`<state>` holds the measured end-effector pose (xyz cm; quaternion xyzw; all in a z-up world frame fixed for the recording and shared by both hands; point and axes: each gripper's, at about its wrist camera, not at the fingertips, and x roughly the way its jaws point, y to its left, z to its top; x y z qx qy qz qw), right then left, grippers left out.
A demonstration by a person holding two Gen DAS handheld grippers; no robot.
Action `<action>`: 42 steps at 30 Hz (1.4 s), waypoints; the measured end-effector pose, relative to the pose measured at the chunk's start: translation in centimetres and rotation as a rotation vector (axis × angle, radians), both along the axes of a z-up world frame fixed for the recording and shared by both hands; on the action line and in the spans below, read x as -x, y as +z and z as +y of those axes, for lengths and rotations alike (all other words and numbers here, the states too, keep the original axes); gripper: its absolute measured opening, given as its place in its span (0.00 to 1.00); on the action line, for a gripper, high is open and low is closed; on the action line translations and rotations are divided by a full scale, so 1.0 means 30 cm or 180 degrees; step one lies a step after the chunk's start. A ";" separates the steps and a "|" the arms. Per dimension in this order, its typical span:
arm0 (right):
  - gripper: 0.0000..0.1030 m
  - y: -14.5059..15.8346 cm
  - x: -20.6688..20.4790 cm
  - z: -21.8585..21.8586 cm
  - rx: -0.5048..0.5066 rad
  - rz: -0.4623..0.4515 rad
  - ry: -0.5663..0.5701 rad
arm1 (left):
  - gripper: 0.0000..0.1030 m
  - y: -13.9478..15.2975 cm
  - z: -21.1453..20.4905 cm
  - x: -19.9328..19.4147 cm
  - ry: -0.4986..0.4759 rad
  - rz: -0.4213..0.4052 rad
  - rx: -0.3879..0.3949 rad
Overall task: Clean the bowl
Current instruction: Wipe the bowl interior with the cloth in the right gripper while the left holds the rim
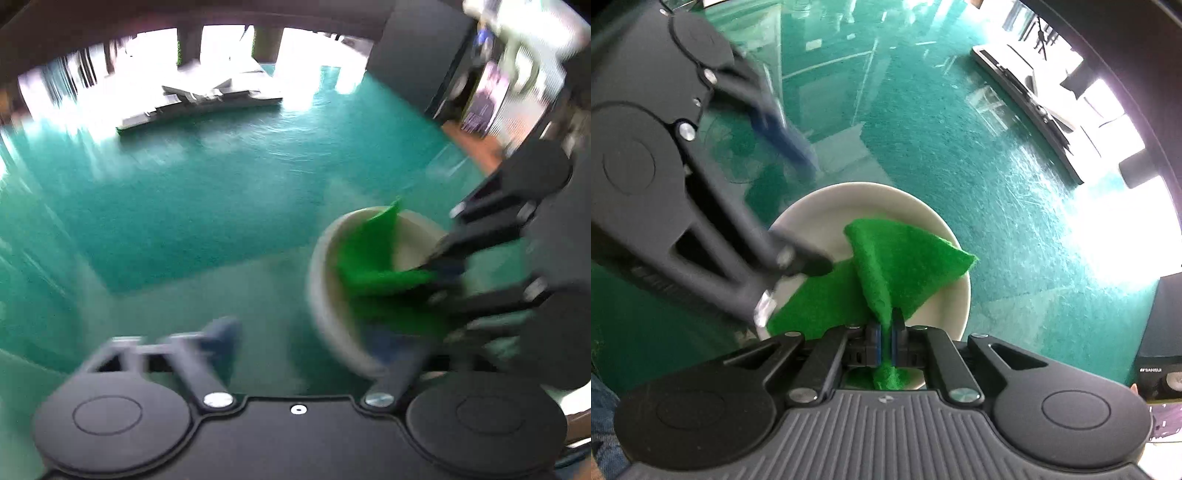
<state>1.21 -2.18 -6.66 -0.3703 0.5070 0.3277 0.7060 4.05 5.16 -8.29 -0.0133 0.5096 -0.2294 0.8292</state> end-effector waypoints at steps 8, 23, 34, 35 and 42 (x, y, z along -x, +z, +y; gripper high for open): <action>0.28 0.052 0.051 -0.031 -0.0094 -0.0324 0.0403 | 0.17 -0.033 -0.023 -0.009 -0.0232 -0.0100 -0.0040; 0.04 -0.007 0.167 -0.013 0.0134 -0.0797 0.1804 | 0.21 -0.002 -0.014 -0.002 -0.0297 -0.0239 -0.0182; 0.04 -0.046 0.017 0.006 0.0358 -0.0381 0.1089 | 0.27 -0.005 -0.007 -0.008 -0.0199 -0.0268 -0.0171; 0.04 -0.042 0.007 0.005 0.0305 -0.0248 0.0971 | 0.28 -0.004 -0.008 -0.009 -0.0211 -0.0274 -0.0182; 0.04 -0.016 -0.097 0.007 -0.0385 0.0858 0.0279 | 0.32 -0.003 -0.025 -0.011 -0.0265 -0.0335 -0.0245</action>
